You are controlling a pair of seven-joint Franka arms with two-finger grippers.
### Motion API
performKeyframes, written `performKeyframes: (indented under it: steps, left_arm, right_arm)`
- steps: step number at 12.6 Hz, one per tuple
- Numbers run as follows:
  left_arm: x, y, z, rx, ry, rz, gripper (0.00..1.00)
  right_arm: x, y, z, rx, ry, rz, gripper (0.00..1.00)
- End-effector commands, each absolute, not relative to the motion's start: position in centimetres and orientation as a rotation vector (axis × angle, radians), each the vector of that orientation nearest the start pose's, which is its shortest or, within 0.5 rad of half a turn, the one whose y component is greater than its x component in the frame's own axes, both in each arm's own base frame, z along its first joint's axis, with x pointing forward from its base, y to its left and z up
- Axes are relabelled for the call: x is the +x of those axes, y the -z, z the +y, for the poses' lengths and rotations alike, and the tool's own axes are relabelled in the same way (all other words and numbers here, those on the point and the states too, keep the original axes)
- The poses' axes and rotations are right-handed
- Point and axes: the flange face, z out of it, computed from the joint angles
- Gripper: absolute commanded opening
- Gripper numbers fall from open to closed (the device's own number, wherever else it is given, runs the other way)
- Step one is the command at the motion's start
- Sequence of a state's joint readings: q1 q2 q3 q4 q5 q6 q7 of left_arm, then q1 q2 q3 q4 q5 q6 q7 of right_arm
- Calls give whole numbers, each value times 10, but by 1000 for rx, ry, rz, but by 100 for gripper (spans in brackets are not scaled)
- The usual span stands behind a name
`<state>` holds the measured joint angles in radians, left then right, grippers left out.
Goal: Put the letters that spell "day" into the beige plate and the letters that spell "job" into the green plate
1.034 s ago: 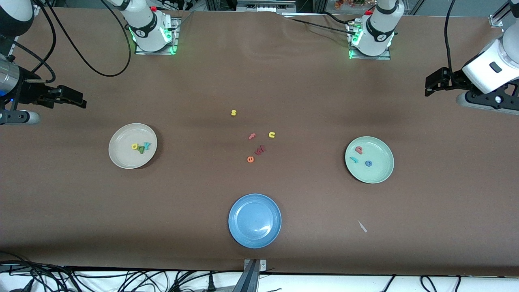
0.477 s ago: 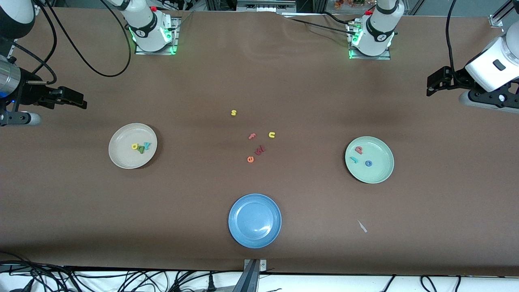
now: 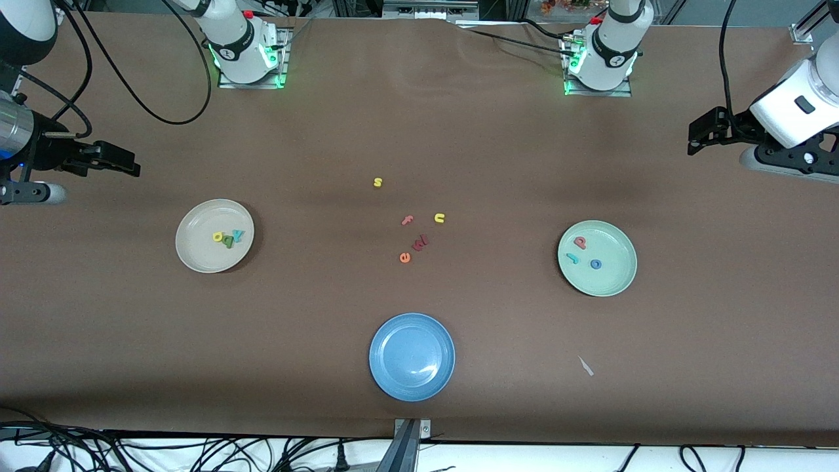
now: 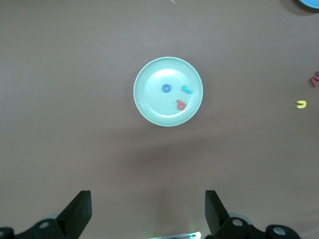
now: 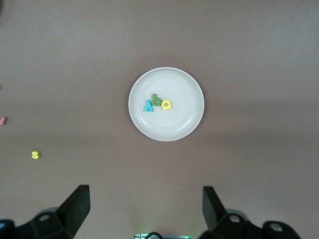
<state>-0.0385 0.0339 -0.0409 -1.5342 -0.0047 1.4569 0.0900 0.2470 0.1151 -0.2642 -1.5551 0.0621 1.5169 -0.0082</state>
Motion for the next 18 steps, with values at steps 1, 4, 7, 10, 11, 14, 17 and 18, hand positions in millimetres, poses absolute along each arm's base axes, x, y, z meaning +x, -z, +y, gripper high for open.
performKeyframes:
  steps: [1, 4, 7, 10, 11, 14, 17, 18]
  left_arm:
    - [552, -618, -39, -3176, -170, 254, 100]
    - [552, -618, -38, -3161, -170, 251, 100]
    - [551, -621, -39, -3160, -165, 256, 100]
    - [551, -621, -39, -3160, -165, 256, 100]
    - [551, -621, -38, -3161, -165, 254, 100]
    - [551, -621, -37, -3164, -162, 254, 100]
    - [550, -622, -37, -3164, -162, 255, 100]
    - [550, -622, -37, -3164, -162, 252, 100]
  right_arm:
    - [579, -571, 2, -3112, -244, 18, 100]
    - [578, -569, -14, -3092, -247, 50, 100]
    - [577, -573, -14, -3087, -235, 47, 100]
    - [577, -574, -11, -3088, -233, 40, 100]
    - [577, -574, -11, -3089, -233, 43, 100]
    - [578, -574, -9, -3118, -234, 31, 100]
    - [578, -576, -6, -3159, -218, 46, 100]
    - [576, -581, -7, -3161, -206, 75, 100]
